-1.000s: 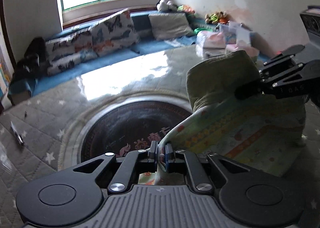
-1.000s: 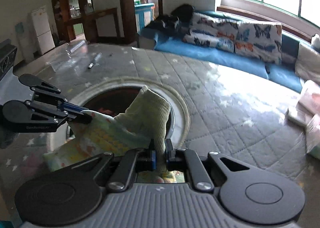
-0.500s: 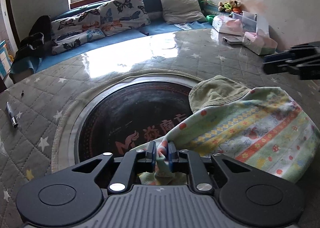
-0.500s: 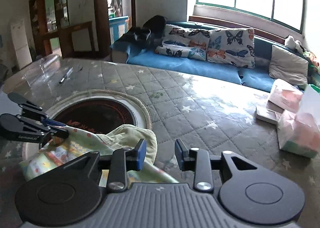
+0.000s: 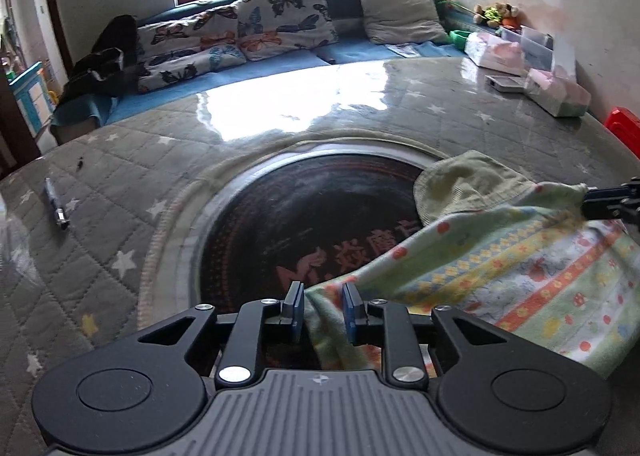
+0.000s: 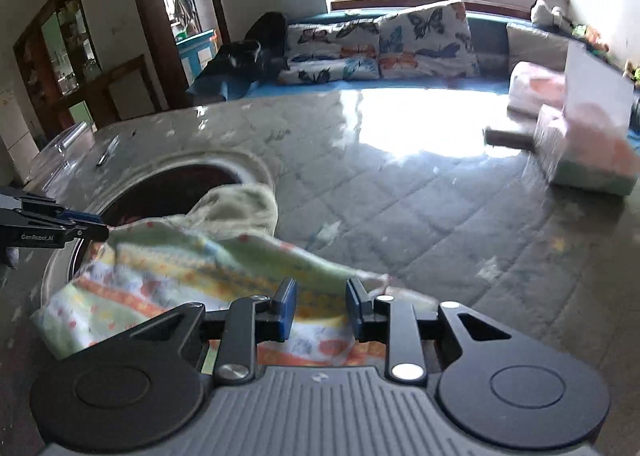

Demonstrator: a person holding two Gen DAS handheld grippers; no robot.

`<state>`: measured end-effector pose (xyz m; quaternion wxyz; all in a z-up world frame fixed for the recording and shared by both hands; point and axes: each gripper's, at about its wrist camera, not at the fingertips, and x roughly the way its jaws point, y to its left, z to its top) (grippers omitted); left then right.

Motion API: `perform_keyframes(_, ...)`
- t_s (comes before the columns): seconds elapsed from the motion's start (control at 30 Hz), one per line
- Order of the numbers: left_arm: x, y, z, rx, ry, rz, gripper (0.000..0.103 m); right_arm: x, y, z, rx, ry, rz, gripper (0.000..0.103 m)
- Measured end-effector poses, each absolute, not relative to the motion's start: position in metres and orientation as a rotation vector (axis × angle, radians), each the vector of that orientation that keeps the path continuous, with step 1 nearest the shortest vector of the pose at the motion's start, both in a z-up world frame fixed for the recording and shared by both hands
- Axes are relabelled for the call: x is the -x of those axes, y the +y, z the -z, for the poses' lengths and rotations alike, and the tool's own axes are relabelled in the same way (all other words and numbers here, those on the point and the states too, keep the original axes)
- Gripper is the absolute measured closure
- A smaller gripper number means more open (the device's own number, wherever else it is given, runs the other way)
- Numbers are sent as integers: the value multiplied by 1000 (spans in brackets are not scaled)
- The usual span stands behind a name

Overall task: Fold clothes
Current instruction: 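Hold the folded shirt with the left gripper while the right gripper moves beside it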

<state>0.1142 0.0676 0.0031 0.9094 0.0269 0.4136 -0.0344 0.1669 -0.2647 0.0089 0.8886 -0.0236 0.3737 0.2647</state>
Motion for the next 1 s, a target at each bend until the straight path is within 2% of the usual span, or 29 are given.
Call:
perform_keyframes(0.3,-115,38,-26,56,803,159,81,-171,-229,-16,44,748,-644,76)
perform_keyframes(0.53,-135,0,-14,101,831,246,81,-182,-198,-4,55,768,-667,76)
perform_keyframes(0.77,-155,3,7,161,870,220,82,-188,-189,8,67,794,-662,77)
perform_keyframes(1.0,-142,2,-4,152,839,227,82,-170,-189,-3,120,765,-691,76)
